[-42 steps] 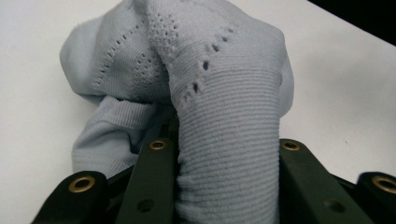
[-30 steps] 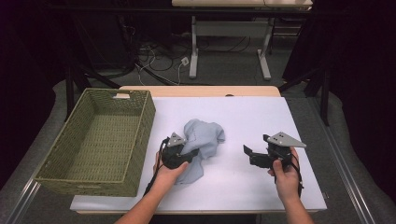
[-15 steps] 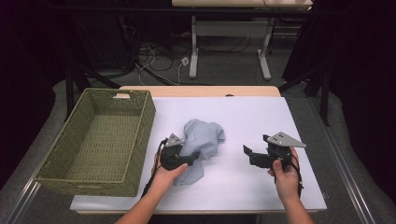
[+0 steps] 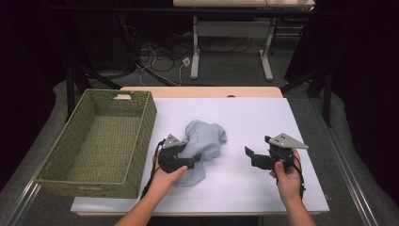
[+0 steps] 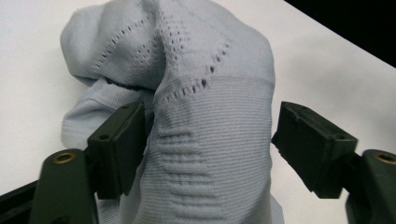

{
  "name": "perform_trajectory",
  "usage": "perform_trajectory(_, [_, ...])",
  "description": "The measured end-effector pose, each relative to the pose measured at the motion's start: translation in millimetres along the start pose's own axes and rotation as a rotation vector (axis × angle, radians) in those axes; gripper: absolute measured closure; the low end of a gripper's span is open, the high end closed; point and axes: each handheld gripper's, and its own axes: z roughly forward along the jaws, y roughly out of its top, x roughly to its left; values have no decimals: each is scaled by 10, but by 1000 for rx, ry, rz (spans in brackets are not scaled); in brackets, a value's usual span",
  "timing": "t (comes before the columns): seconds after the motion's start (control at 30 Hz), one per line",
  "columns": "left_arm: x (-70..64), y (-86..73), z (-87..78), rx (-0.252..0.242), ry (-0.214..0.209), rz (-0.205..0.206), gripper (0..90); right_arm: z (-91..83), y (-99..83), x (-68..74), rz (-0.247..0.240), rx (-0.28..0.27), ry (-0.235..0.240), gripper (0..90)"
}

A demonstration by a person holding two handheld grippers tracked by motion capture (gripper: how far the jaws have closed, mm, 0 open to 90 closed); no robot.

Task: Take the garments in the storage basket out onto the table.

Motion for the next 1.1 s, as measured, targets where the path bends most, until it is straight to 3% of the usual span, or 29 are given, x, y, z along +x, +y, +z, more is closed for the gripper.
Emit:
perform_trajectory(0.67, [-125, 199, -412, -84, -26, 36, 102, -3, 6, 5, -9, -4, -2, 137])
perform_trajectory(1.1, [-113, 301, -678, -116, -49, 16, 5, -10, 15, 27, -9, -11, 1, 137])
